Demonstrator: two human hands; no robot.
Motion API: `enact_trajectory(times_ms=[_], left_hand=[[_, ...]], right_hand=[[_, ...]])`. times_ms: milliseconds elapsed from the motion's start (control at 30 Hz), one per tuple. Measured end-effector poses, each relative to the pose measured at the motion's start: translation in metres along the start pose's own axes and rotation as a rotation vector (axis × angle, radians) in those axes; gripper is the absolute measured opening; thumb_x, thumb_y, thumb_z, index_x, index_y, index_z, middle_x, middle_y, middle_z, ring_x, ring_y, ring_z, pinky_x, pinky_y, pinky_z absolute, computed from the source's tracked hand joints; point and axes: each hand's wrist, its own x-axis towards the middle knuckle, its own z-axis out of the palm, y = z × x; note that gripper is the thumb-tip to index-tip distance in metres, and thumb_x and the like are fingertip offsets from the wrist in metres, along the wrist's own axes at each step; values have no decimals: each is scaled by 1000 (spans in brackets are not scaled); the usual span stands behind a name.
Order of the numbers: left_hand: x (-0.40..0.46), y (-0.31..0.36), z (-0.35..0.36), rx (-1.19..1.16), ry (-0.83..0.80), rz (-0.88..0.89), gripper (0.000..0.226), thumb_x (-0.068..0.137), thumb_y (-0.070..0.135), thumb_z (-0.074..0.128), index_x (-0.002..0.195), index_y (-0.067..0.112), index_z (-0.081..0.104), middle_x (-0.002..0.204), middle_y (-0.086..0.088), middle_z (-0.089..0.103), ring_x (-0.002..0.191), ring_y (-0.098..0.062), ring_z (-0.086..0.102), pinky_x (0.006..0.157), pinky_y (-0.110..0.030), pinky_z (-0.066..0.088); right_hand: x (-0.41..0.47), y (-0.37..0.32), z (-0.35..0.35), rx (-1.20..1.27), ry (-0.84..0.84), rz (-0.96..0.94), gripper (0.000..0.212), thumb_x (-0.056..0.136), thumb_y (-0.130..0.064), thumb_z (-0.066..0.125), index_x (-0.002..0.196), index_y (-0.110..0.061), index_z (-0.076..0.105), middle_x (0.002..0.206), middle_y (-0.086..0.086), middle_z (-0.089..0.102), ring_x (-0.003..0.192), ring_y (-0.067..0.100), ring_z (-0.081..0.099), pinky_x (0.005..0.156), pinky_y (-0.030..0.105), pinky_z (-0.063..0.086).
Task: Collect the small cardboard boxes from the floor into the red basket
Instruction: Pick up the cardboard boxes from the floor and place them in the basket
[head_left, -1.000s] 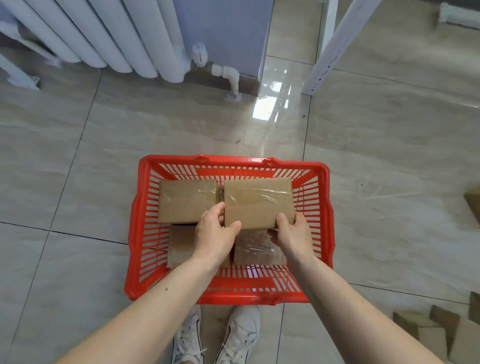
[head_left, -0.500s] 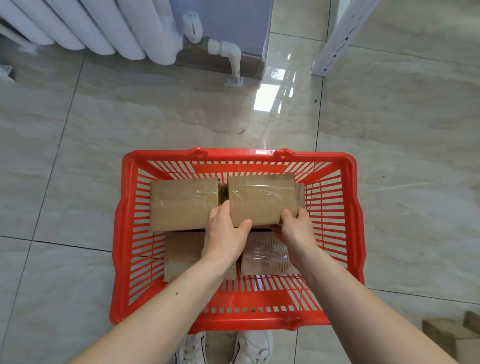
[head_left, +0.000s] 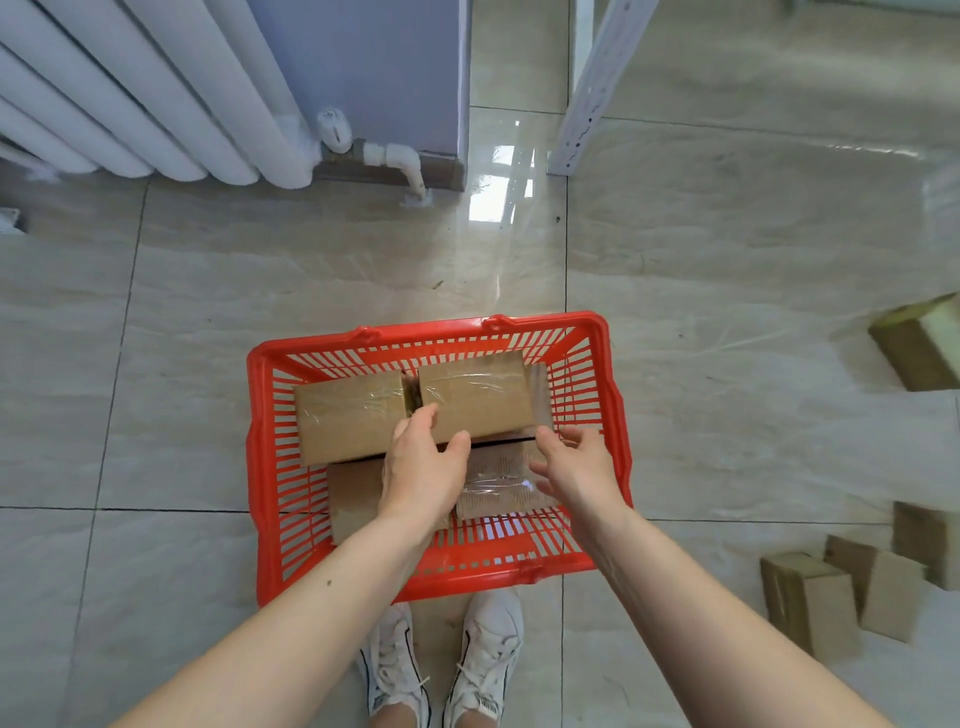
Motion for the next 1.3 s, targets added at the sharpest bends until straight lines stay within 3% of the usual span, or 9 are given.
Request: enact_trajectory(times_ms=[233, 367, 433, 533, 733, 1033, 1300], left_hand=[[-51, 42, -12, 34, -61, 90, 48, 93, 30, 57, 139, 19, 50, 140, -3, 47, 126, -20, 50, 110, -39, 38], [-80, 65, -4, 53, -138, 156, 45, 91, 32, 58, 134, 20, 54, 136, -2, 50, 123, -18, 53, 108, -40, 41], [-94, 75, 6, 59, -170, 193, 44, 90, 32, 59, 132, 20, 55, 133, -2, 53, 120, -18, 54, 107, -40, 43], [-116, 84, 29, 82, -212, 223, 42, 89, 31, 59, 129, 19, 58, 129, -2, 58, 119, -18, 56, 107, -40, 43], [-170, 92, 87, 108, -280, 250, 33, 85, 33, 61, 115, 22, 66, 112, 0, 67, 102, -17, 63, 98, -37, 48], [-251, 87, 191, 158, -319, 284, 32, 88, 28, 60, 118, 19, 65, 118, 1, 65, 110, -16, 61, 100, -35, 46], [-320, 92, 294, 149, -344, 282, 27, 90, 25, 60, 115, 16, 65, 109, 0, 66, 100, -16, 60, 88, -27, 44]], right_hand=[[-62, -14, -46, 182, 60, 26, 29, 94, -30, 58, 116, -14, 52, 107, 8, 68, 91, 23, 73, 89, 49, 59], [-93, -10, -78, 243, 97, 16, 23, 96, -27, 56, 114, -12, 52, 110, 11, 67, 84, 20, 70, 62, 30, 55], [-104, -5, -97, 283, 125, 16, 25, 98, -25, 55, 116, -9, 52, 107, 11, 68, 84, 21, 70, 57, 26, 51], [-123, 9, -130, 351, 148, 20, 18, 99, -22, 53, 112, -10, 51, 92, 0, 61, 81, 20, 68, 62, 28, 52], [-145, 60, -204, 428, 232, 46, 21, 99, -26, 53, 115, -11, 51, 99, -2, 57, 92, 22, 70, 79, 37, 55], [-163, 162, -309, 497, 284, 81, 27, 99, -26, 53, 120, -10, 49, 106, 1, 55, 86, 20, 69, 64, 28, 52], [-171, 239, -411, 514, 326, 110, 24, 99, -27, 53, 117, -11, 50, 108, -1, 56, 84, 17, 70, 76, 35, 55]])
